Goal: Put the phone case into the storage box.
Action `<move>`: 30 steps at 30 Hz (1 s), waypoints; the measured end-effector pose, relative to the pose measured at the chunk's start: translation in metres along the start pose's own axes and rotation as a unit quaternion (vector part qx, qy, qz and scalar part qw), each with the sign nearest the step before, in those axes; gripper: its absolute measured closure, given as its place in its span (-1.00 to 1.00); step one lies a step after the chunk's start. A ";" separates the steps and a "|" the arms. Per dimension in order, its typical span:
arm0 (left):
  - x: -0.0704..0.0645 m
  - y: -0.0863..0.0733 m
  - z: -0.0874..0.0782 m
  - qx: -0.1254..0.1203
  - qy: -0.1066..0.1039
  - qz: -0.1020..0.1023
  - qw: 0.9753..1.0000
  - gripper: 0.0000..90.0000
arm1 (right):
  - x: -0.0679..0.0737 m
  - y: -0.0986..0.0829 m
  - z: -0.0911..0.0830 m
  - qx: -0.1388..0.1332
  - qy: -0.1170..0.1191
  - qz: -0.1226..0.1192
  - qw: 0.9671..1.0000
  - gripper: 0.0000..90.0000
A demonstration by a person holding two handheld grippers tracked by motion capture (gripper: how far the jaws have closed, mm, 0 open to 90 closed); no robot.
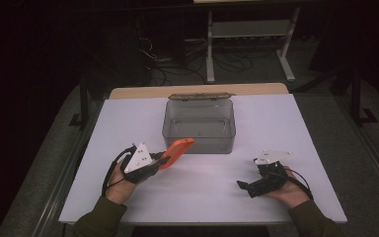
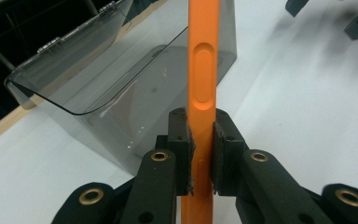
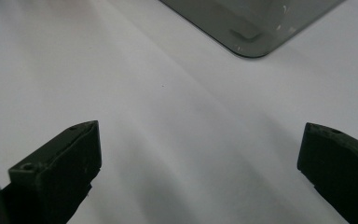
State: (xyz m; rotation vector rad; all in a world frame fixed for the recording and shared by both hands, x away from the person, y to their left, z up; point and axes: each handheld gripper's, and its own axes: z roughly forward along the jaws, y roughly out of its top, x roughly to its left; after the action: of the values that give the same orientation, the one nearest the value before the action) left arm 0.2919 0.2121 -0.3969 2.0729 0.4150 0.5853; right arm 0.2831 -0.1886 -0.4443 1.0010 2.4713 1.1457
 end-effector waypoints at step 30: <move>0.012 0.011 -0.001 0.055 -0.063 -0.056 0.995 0.78 | 0.001 0.001 0.001 -0.002 0.002 -0.003 1.000 -1.00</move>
State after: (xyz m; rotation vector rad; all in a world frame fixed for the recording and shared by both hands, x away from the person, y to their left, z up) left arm 0.3021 0.2133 -0.3837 2.1615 0.4966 0.3695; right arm 0.2833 -0.1875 -0.4443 0.9899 2.4739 1.1509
